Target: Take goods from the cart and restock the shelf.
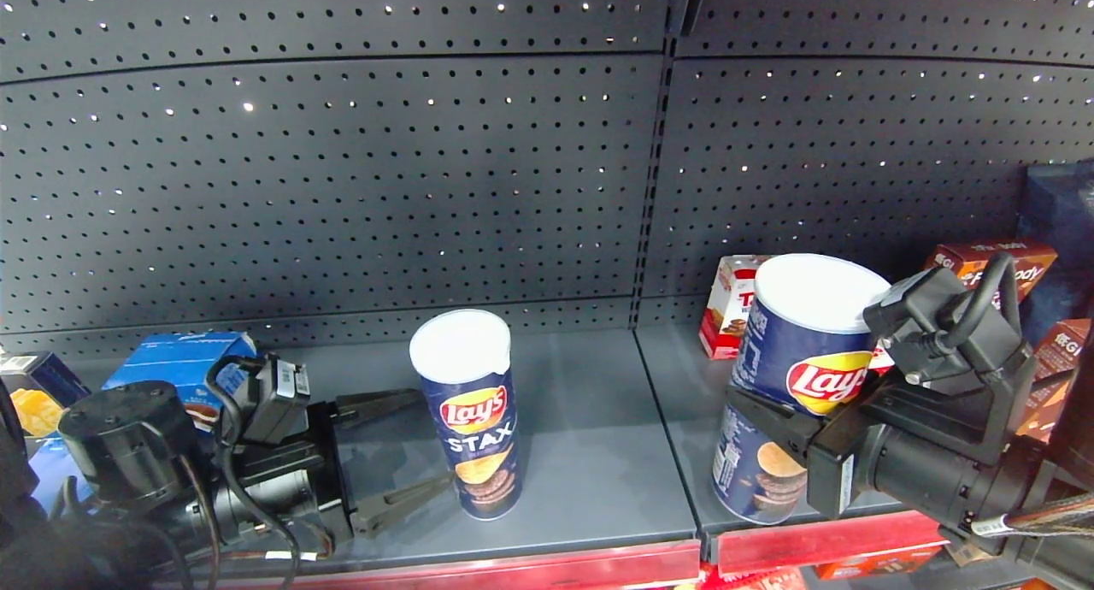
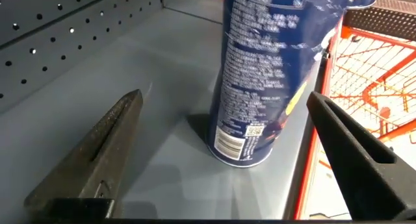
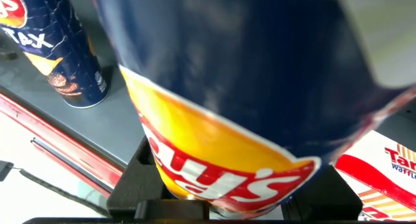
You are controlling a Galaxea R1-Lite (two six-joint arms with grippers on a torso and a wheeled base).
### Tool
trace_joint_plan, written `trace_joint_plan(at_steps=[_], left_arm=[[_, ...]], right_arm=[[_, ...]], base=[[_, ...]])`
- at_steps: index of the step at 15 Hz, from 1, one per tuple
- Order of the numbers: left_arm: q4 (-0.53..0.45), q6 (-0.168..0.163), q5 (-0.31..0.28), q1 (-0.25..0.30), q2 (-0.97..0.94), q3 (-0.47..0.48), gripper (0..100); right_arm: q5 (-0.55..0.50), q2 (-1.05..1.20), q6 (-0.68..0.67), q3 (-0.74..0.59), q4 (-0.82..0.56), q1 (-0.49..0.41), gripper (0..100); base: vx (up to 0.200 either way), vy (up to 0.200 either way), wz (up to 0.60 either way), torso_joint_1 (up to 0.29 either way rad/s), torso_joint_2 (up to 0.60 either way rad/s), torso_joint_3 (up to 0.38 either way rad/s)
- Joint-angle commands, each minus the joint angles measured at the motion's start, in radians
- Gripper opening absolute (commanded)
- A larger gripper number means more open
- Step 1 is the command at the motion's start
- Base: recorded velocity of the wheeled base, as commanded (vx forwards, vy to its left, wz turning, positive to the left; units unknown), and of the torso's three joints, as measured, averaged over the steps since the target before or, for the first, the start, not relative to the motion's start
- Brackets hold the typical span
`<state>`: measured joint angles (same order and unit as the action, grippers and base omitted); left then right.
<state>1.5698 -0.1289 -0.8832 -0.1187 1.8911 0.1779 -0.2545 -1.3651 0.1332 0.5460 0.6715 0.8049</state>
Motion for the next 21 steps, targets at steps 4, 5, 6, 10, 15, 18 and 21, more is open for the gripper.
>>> trace_joint_plan(at_steps=[4, 5, 6, 10, 15, 18, 21], left_arm=[[0.001, 0.0, 0.001, 0.019, 0.011, 0.009, 100], [0.001, 0.0, 0.001, 0.03, 0.017, 0.017, 100], [0.001, 0.0, 0.001, 0.034, 0.017, 0.02, 100], [0.001, 0.0, 0.001, 0.04, 0.023, 0.022, 100], [0.001, 0.0, 0.001, 0.04, 0.033, 0.049, 100], [0.001, 0.0, 0.001, 0.04, 0.046, 0.055, 100], [0.001, 0.0, 0.0, 0.042, 0.043, 0.055, 100]], right_arm=[[0.0, 0.001, 0.0, 0.0, 0.0, 0.0, 0], [0.0, 0.001, 0.0, 0.0, 0.0, 0.0, 0], [0.0, 0.001, 0.0, 0.0, 0.0, 0.0, 0], [0.0, 0.0, 0.0, 0.0, 0.0, 0.0, 0], [0.0, 0.001, 0.0, 0.0, 0.0, 0.0, 0], [0.0, 0.0, 0.0, 0.0, 0.0, 0.0, 0], [0.0, 0.001, 0.0, 0.0, 0.0, -0.006, 0]], base=[[0.0, 0.0, 0.0, 0.0, 0.0, 0.0], [0.0, 0.0, 0.0, 0.0, 0.0, 0.0], [0.0, 0.0, 0.0, 0.0, 0.0, 0.0], [0.0, 0.0, 0.0, 0.0, 0.0, 0.0], [0.0, 0.0, 0.0, 0.0, 0.0, 0.0], [0.0, 0.0, 0.0, 0.0, 0.0, 0.0], [0.0, 0.0, 0.0, 0.0, 0.0, 0.0]])
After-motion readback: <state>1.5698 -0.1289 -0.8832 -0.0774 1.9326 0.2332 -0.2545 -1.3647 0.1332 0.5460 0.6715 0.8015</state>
